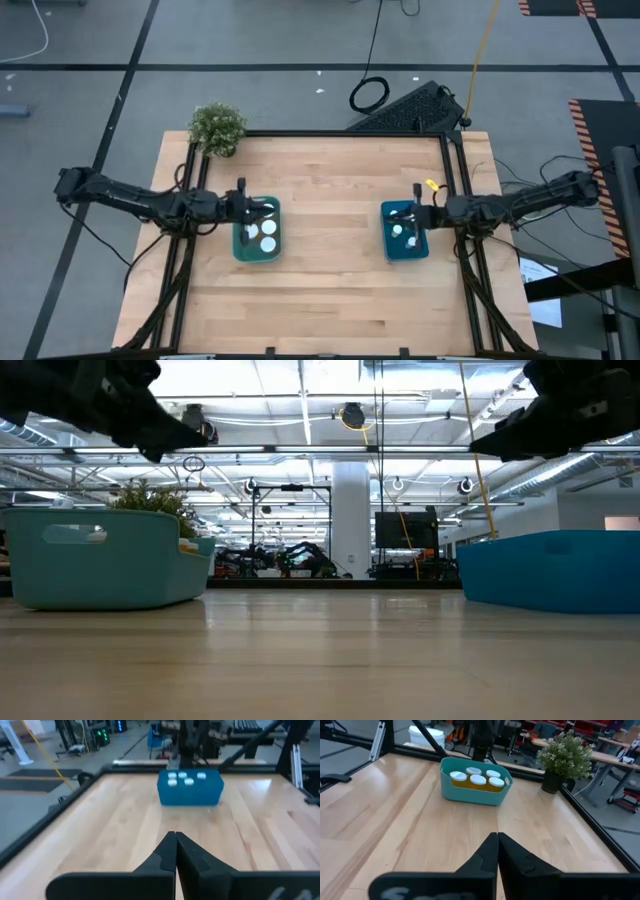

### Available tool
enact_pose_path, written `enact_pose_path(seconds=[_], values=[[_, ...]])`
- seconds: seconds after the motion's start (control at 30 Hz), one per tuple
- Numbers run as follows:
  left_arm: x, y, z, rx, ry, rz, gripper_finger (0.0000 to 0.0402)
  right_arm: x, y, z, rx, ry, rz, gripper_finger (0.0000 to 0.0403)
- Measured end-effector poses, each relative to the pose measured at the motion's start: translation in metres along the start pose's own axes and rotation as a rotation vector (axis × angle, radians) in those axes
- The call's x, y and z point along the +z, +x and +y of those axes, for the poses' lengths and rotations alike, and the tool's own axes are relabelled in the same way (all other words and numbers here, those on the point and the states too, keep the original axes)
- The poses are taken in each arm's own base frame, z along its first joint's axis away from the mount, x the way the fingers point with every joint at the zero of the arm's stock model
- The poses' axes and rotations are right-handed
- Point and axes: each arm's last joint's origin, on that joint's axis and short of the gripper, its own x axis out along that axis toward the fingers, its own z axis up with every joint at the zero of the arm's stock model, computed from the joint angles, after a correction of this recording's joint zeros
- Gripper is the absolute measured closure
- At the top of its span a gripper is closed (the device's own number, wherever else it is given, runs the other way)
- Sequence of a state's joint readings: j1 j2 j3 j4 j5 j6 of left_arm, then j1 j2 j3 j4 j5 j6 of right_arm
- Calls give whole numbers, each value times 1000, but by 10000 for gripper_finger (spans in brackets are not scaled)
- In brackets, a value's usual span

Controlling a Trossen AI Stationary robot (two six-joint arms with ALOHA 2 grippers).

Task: Pick and place medicine bottles into bin by pill shape (circle, oval)
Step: Return to Home Position

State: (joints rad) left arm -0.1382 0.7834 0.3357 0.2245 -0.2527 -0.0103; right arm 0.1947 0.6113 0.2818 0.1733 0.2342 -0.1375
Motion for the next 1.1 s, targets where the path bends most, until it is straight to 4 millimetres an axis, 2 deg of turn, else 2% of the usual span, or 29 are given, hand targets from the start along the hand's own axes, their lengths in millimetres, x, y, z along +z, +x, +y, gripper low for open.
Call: enact_pose_path(seconds=[0.2, 0.43, 0.63, 0.8, 1.1], values=[[-13, -4, -1, -2, 4, -3, 400, -13, -6, 0, -5, 7, -38, 403], [-18, -15, 2, 6, 12, -56, 400, -26, -10, 1, -6, 0, -41, 403], [-37, -23, 7, 29, 6, -100, 400, -36, -13, 2, -8, -24, -49, 403], [-50, -27, 10, 42, -4, -128, 400, -37, -16, 1, -13, -31, -79, 403], [-56, -31, 11, 44, -1, -136, 399, -40, -19, 1, -20, -30, -117, 403]])
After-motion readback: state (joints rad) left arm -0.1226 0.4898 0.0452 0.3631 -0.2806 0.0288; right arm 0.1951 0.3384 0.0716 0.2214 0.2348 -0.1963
